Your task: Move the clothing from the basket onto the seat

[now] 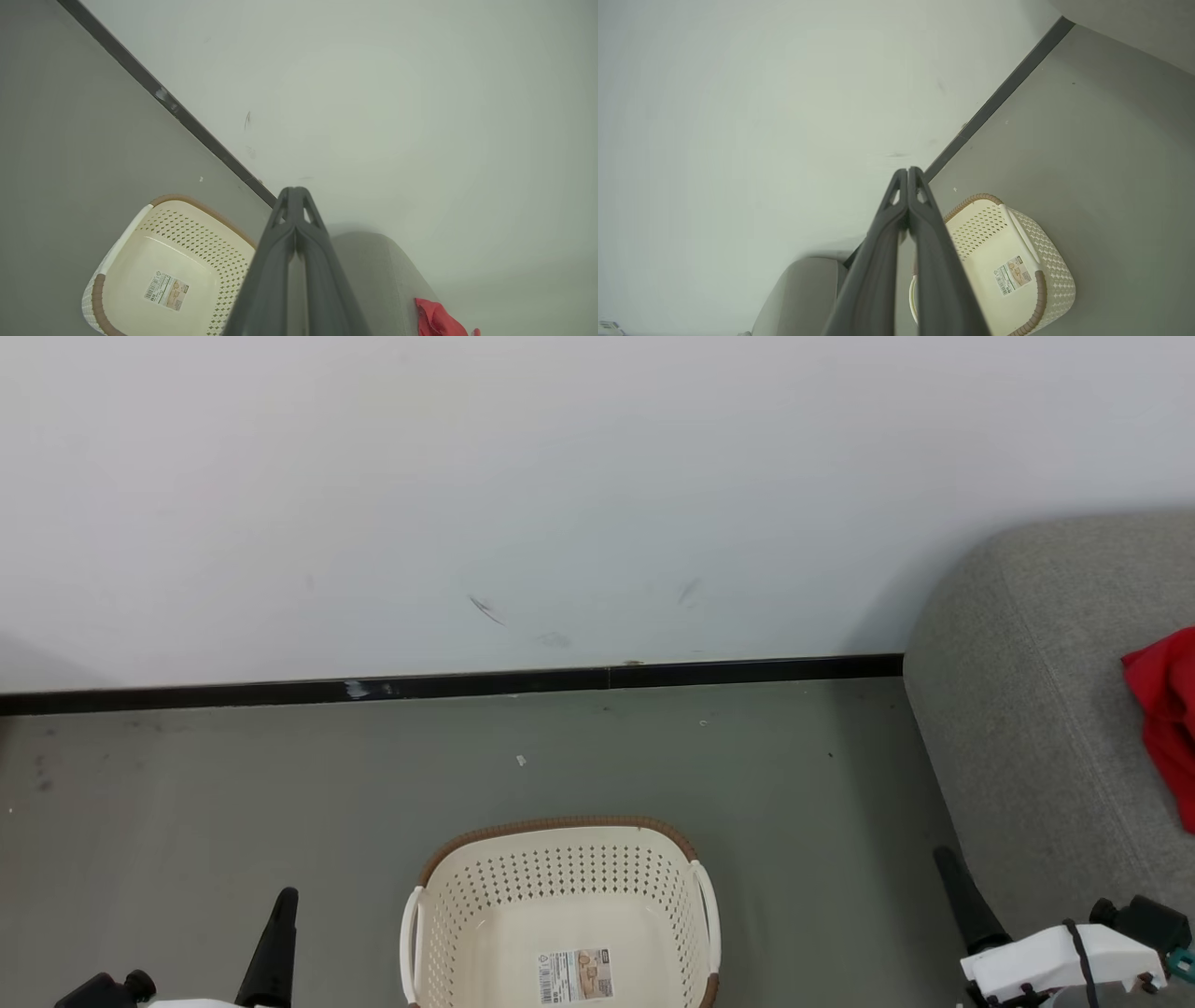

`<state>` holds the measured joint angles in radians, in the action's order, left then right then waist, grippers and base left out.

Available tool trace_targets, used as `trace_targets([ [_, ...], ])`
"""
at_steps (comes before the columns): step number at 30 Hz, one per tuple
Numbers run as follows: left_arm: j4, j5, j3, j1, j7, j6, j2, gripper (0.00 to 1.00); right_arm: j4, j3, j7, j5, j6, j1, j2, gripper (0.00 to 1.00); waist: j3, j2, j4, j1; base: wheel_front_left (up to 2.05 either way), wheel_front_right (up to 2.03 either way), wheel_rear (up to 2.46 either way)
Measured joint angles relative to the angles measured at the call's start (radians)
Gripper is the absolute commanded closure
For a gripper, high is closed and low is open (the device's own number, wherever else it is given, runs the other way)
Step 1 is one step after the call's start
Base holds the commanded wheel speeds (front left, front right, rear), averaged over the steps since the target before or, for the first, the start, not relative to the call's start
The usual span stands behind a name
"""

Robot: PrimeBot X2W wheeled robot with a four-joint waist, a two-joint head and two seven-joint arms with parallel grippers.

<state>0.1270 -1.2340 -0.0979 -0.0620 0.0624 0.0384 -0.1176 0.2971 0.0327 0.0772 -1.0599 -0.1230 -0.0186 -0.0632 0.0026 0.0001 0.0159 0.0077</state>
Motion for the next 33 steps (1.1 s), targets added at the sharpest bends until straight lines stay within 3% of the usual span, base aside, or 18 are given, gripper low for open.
trace_targets([
  [11,0.035,-0.111,0.029,0.023,-0.029,0.019,0.014,1.00,-0.006,-0.025,-0.037,-0.160,0.000,-0.008,-0.004,1.00,0.005,-0.0001,-0.004,-0.0059,0.00,0.00,0.00],
  [33,0.097,-0.325,0.088,0.082,-0.094,0.054,0.031,1.00,-0.025,-0.075,-0.097,-0.463,0.000,-0.029,-0.012,1.00,0.003,0.0000,-0.013,-0.0070,0.00,0.00,0.00],
])
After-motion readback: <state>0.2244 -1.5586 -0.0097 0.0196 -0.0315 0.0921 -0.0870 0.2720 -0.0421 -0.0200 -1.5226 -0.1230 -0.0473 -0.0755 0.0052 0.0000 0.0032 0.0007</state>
